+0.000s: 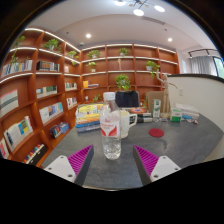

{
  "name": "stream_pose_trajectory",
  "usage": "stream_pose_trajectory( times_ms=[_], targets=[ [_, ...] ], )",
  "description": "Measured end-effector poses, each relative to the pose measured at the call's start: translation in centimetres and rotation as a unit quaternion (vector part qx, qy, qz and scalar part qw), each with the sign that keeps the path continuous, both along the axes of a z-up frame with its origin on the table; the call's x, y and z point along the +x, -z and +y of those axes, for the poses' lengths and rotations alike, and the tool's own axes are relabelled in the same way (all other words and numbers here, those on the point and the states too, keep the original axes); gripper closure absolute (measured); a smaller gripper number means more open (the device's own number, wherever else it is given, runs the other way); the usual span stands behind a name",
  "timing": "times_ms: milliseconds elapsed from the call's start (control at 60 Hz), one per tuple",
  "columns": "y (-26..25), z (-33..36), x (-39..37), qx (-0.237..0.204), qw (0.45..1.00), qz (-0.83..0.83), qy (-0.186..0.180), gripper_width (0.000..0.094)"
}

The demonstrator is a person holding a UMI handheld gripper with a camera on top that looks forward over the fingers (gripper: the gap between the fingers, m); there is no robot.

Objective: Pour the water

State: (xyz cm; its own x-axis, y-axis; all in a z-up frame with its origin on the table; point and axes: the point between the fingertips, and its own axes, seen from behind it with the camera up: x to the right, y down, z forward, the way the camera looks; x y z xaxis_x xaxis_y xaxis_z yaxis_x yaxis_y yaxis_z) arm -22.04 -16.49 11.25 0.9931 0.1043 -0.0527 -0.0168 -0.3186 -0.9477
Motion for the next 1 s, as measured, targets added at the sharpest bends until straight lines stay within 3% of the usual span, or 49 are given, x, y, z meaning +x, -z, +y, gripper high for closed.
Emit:
stream_pose_trajectory(
  times_ms=[150,450,667,867,883,1000],
  targets=[
    [0.7,3.9,-4.5,0.047,0.999,0.003,-0.013,0.0100],
    [1.8,10.3,-4.8,0.039,0.999,0.002,0.002,0.0114],
    [2.0,11.9,-3.5,0.045,0.999,-0.012,0.029,0.0330],
    [2.0,12.1,-3.5,0.064,0.998,-0.011,0.025,0.0521],
    [2.0,12.2,-3.5,0.065,0.997,-0.007,0.028,0.0574],
    [2.0,12.3,-3.3,0.063,0.997,-0.001,0.041,0.0578]
  ],
)
